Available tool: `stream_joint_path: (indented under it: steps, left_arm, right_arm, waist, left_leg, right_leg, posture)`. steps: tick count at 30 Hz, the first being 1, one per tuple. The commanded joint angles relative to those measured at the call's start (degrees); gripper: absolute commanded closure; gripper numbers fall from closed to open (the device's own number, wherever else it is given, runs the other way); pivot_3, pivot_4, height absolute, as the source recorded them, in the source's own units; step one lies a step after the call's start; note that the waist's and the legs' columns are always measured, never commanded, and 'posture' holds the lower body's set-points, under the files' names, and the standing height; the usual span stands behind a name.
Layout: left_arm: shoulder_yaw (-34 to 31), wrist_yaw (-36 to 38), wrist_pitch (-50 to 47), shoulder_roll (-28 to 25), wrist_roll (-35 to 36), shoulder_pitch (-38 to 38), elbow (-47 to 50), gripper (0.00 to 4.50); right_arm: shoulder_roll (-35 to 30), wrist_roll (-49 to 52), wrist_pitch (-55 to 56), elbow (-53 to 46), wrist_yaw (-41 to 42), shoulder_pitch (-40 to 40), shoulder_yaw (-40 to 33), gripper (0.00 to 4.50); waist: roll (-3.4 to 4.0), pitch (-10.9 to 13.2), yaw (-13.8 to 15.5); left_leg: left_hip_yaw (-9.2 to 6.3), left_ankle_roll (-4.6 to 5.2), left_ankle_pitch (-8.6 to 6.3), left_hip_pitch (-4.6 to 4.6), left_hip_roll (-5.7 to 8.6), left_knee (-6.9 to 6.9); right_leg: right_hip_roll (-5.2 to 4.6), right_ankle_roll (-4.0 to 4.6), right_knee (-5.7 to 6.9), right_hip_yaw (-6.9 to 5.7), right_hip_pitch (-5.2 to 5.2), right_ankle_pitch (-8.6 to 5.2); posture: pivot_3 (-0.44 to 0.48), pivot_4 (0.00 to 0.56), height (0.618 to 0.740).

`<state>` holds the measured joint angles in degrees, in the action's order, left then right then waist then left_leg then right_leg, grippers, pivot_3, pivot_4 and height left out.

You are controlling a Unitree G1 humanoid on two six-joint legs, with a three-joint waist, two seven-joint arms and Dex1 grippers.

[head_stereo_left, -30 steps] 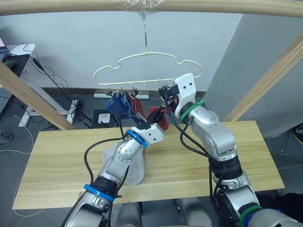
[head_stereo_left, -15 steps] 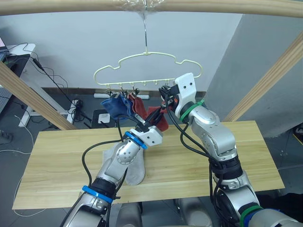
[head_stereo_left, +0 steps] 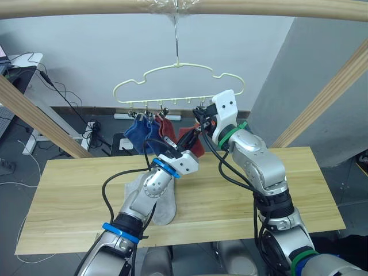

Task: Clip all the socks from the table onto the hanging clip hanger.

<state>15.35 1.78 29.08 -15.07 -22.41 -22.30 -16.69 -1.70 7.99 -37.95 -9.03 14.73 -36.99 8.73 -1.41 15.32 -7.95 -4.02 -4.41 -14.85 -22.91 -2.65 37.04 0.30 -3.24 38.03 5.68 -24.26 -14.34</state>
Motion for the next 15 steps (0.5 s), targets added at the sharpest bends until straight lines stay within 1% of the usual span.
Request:
stream_joint_path:
  steps: [1,4,5,7,12,13,14,15]
  left_arm:
    - [-1.0,-0.96,0.38,0.65,0.08,-1.07,1.0,4.5]
    - [-1.02,-0.99,0.39,0.73,0.07,-1.24,0.87,4.5]
    - [-1.01,-0.99,0.4,0.76,0.07,-1.3,0.79,4.5]
    - [-0.98,-0.97,0.35,0.84,0.12,-1.4,0.61,4.5]
    - [-0.88,-0.84,0.29,1.09,0.24,-1.8,-0.05,4.5]
    - [-0.82,-0.83,0.18,1.32,0.23,-2.04,-0.26,4.5]
    - [-0.79,-0.82,0.09,1.52,0.23,-2.25,-0.45,4.5]
    - [-0.78,-0.81,0.01,1.72,0.24,-2.48,-0.65,4.5]
  right_arm:
    - [0.42,1.01,0.16,-2.28,0.52,-0.7,-0.09,4.35]
    - [1.08,1.57,0.04,-2.59,0.14,-0.51,-0.82,4.35]
    - [1.22,1.65,0.0,-2.66,0.05,-0.55,-1.06,3.61]
    - [1.35,1.8,-0.11,-2.86,0.03,-0.61,-1.37,3.1]
    - [1.7,2.68,-0.99,-3.69,-0.31,-0.66,-2.12,1.33]
    - [1.64,3.19,-1.51,-4.49,-0.12,-0.4,-2.32,1.02]
    - [1.54,3.64,-2.03,-5.18,0.05,-0.16,-2.43,0.59]
    - [1.26,4.16,-2.7,-6.1,0.37,0.21,-2.43,0.27]
  waist:
    - [0.0,0.0,0.0]
    - [0.0,0.0,0.0]
    - [0.0,0.0,0.0]
    - [0.0,0.0,0.0]
    - [0.0,0.0,0.0]
    - [0.0,0.0,0.0]
    - [0.0,0.0,0.01]
    - [0.0,0.0,0.02]
  left_leg:
    - [0.0,0.0,0.0,0.0,0.0,0.0]
    - [0.0,0.0,0.0,0.0,0.0,0.0]
    - [0.0,0.0,0.0,0.0,0.0,0.0]
    - [0.0,0.0,0.0,0.0,0.0,0.0]
    - [0.0,0.0,0.0,-0.01,0.0,0.0]
    - [0.0,0.0,0.0,-0.01,0.0,0.0]
    - [0.0,0.0,0.0,-0.01,0.0,0.0]
    - [0.0,0.0,0.0,-0.01,0.0,0.0]
  right_leg:
    - [0.0,0.0,0.0,0.0,0.0,0.0]
    - [0.0,0.0,0.0,0.0,0.0,0.0]
    - [0.0,0.0,0.0,0.0,0.0,0.0]
    - [0.0,0.0,0.0,0.0,0.0,0.0]
    - [0.0,0.0,0.0,0.0,0.0,0.0]
    - [0.0,0.0,0.0,0.0,0.0,0.0]
    - [0.0,0.0,0.0,-0.01,0.0,0.0]
    - [0.0,0.0,0.0,-0.01,0.0,0.0]
  posture:
    - [-0.154,0.242,0.74]
    - [-0.155,0.241,0.74]
    - [-0.155,0.241,0.74]
    - [-0.156,0.241,0.74]
    - [-0.156,0.241,0.74]
    - [-0.158,0.241,0.74]
    - [-0.158,0.241,0.74]
    - [-0.158,0.241,0.74]
